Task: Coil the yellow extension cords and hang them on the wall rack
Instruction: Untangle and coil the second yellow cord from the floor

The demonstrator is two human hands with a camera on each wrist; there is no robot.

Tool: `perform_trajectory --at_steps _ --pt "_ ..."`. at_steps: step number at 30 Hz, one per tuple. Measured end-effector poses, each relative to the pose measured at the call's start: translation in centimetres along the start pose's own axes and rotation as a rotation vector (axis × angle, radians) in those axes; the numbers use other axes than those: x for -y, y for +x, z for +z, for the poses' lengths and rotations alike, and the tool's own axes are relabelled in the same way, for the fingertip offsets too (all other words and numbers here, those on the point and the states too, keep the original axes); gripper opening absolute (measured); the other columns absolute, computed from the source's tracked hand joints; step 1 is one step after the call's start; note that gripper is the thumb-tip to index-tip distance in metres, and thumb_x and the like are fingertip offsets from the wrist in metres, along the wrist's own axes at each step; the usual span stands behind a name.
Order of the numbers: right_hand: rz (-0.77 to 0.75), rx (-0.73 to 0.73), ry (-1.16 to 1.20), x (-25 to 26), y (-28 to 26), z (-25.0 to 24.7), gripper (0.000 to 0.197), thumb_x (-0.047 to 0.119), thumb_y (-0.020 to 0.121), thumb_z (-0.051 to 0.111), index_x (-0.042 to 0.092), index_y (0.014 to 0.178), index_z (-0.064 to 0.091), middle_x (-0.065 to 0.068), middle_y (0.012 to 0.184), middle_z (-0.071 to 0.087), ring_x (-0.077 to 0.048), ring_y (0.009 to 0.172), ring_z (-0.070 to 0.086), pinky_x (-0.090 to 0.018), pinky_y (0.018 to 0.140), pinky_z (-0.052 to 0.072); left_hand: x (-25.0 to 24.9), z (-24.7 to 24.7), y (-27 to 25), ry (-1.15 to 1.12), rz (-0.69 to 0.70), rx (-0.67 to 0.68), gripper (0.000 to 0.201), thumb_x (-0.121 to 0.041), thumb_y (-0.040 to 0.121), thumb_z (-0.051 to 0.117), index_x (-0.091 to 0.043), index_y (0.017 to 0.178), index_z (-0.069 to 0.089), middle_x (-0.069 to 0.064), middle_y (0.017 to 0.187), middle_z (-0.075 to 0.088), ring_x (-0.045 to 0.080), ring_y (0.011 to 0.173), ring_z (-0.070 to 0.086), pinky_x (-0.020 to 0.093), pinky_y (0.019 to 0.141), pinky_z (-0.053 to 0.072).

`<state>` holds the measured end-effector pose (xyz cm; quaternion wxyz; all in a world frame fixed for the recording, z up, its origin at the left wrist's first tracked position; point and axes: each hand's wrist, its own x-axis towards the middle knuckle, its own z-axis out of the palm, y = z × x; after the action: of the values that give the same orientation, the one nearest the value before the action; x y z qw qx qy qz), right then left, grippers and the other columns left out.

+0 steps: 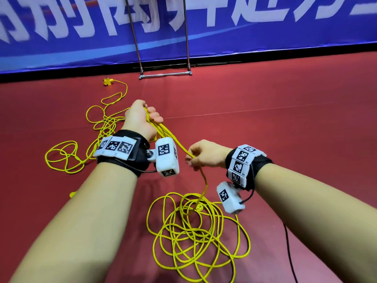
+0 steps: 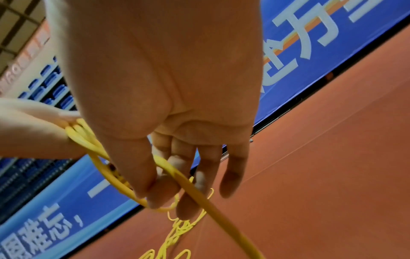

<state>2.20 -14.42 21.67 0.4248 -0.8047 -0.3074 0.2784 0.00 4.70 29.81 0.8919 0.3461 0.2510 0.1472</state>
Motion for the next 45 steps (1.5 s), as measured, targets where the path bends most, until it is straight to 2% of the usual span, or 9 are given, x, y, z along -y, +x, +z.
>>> perform_trajectory --at_steps 10,15,19,22,26,31,37,41,45 --pt "0.261 -0.068 -0.125 -6.1 -1.0 -1.6 0.014 0.010 0.093 0.056 0.017 0.083 0.061 -0.002 0.067 0.067 -0.011 0.061 0.062 -0.020 0.053 0.042 -2.9 1.4 -2.4 -0.096 0.019 0.088 0.035 -0.023 0.100 0.041 -0.020 0.065 0.037 -0.006 0.050 0.032 0.009 0.035 0.024 0.017 0.037 0.020" --pt "0.364 -0.101 0.195 -8.3 -2.0 -2.2 0.021 0.032 0.098 0.056 0.013 0.090 0.060 -0.008 0.079 0.072 -0.022 0.070 0.065 -0.025 0.059 0.042 -2.9 1.6 -2.8 -0.092 0.021 0.077 0.035 -0.021 0.098 0.042 -0.020 0.064 0.037 -0.007 0.048 0.031 0.009 0.034 0.023 0.019 0.036 0.019" --pt "0.334 -0.233 0.289 -8.5 -2.4 -2.4 0.033 0.039 0.095 0.061 0.008 0.088 0.070 -0.005 0.053 0.048 -0.020 0.045 0.051 -0.026 0.052 0.049 -2.8 1.6 -2.8 -0.036 0.024 0.100 0.035 -0.022 0.097 0.043 -0.021 0.063 0.037 -0.008 0.049 0.030 0.009 0.036 0.021 0.021 0.037 0.017" --pt "0.294 -0.336 0.019 -7.3 -1.8 -2.7 0.033 0.041 0.094 0.061 0.014 0.079 0.071 0.002 0.049 0.031 -0.019 0.041 0.034 -0.024 0.044 0.038 -2.7 1.5 -2.5 0.032 0.038 0.104 0.032 -0.023 0.097 0.045 -0.020 0.066 0.039 -0.008 0.050 0.030 0.008 0.036 0.020 0.022 0.037 0.017" --pt "0.258 -0.388 -0.109 -4.6 -0.8 -3.2 0.012 0.021 0.089 0.062 0.023 0.078 0.064 0.007 0.051 0.046 -0.011 0.042 0.041 -0.022 0.040 0.034 -2.1 1.8 -2.4 0.193 0.066 0.113 0.029 -0.025 0.098 0.044 -0.020 0.069 0.040 -0.008 0.050 0.030 0.007 0.036 0.020 0.021 0.035 0.016" --pt "0.239 -0.538 0.274 -1.7 0.3 -2.9 0.020 -0.005 0.075 0.054 0.012 0.082 0.061 -0.006 0.060 0.068 -0.016 0.047 0.051 -0.021 0.043 0.034 -0.9 2.3 -2.7 0.335 0.081 0.139 0.028 -0.025 0.097 0.047 -0.020 0.070 0.041 -0.007 0.050 0.030 0.008 0.035 0.021 0.017 0.035 0.017" --pt "0.182 -0.477 0.729 0.2 0.6 -2.6 0.030 -0.022 0.084 0.040 -0.006 0.103 0.056 -0.020 0.079 0.065 -0.020 0.056 0.058 -0.024 0.048 0.052 0.4 3.1 -3.7 0.429 0.030 0.211 0.029 -0.026 0.098 0.048 -0.018 0.071 0.042 -0.004 0.050 0.034 0.012 0.036 0.029 0.014 0.041 0.029" --pt "0.208 -0.416 0.791 0.7 0.3 -2.6 0.028 -0.019 0.088 0.043 0.003 0.096 0.058 -0.014 0.082 0.066 -0.018 0.056 0.059 -0.027 0.052 0.054 1.9 3.5 -4.1 0.497 0.003 0.243 0.030 -0.028 0.100 0.048 -0.016 0.074 0.047 0.000 0.053 0.045 0.018 0.042 0.047 0.028 0.054 0.050" --pt "0.215 -0.331 0.936 1.2 0.3 -2.3 0.027 -0.017 0.091 0.043 0.002 0.106 0.056 -0.015 0.075 0.057 -0.016 0.055 0.052 -0.021 0.049 0.051 3.3 3.5 -4.4 0.602 -0.028 0.286 0.033 -0.032 0.103 0.044 -0.017 0.074 0.048 -0.003 0.057 0.050 0.017 0.054 0.061 0.035 0.067 0.045"
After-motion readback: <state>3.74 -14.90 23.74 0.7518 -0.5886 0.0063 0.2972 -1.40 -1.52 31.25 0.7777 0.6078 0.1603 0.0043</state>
